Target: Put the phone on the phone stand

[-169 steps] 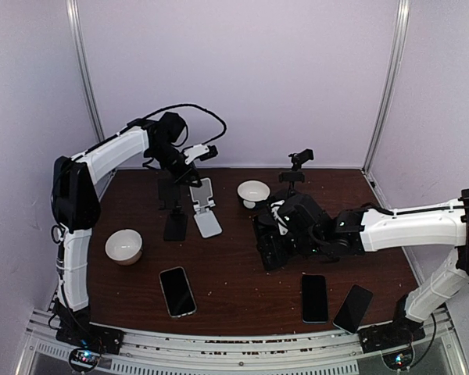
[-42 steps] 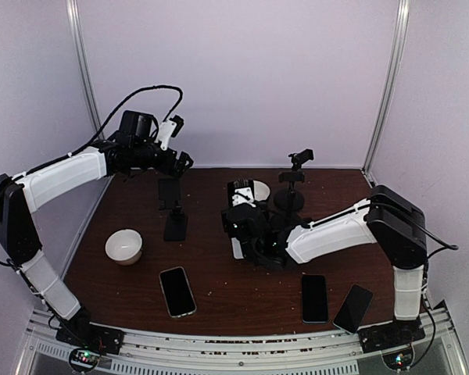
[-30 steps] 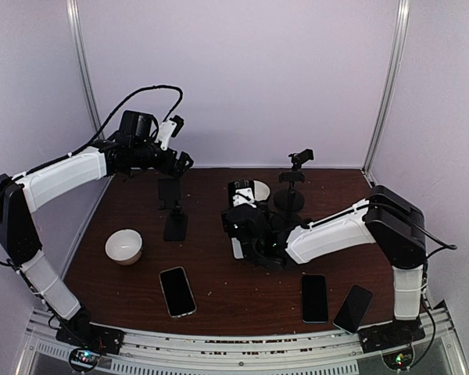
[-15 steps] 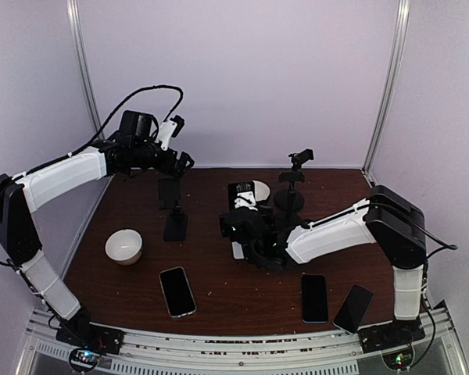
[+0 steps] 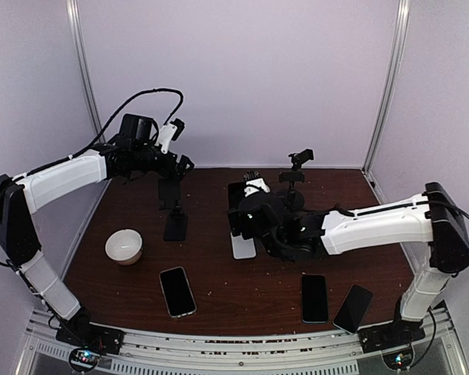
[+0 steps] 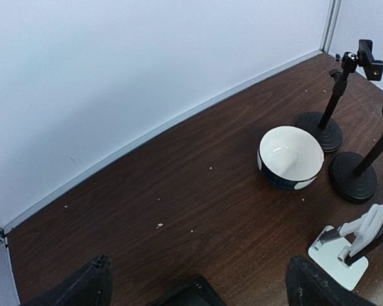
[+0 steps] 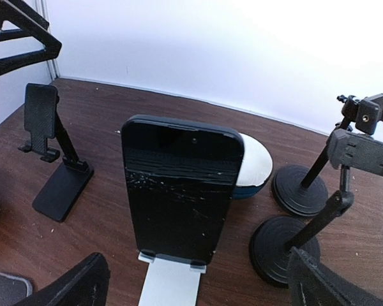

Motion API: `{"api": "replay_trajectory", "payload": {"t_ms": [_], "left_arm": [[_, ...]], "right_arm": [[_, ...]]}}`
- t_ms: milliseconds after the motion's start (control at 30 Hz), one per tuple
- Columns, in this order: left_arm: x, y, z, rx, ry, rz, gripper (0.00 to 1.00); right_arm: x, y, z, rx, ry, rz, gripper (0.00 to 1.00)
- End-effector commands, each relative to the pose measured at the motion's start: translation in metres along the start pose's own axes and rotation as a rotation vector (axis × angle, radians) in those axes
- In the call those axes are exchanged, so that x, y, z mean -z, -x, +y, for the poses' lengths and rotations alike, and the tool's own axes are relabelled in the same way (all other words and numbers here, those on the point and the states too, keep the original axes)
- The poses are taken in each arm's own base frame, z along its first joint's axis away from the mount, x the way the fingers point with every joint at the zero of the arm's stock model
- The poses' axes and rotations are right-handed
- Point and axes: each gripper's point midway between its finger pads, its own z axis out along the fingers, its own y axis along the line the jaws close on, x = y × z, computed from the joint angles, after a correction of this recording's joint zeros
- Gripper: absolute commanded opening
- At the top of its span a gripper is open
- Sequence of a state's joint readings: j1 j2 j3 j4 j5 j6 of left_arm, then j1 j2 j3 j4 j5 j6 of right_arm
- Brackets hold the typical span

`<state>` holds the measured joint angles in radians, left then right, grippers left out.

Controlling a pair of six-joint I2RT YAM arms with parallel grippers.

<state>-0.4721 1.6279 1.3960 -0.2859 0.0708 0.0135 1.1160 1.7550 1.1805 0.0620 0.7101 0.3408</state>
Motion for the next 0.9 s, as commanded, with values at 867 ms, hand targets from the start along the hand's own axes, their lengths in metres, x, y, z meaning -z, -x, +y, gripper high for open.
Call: {"api": "replay_trajectory", "payload": {"t_ms": [867], "left_arm": [[0.044, -0.003, 0.027, -0.089, -0.113, 0.005, 0.98]], "right_arm": [[0.076, -0.061, -0.127, 0.074, -0.021, 0.487, 1.00]]}}
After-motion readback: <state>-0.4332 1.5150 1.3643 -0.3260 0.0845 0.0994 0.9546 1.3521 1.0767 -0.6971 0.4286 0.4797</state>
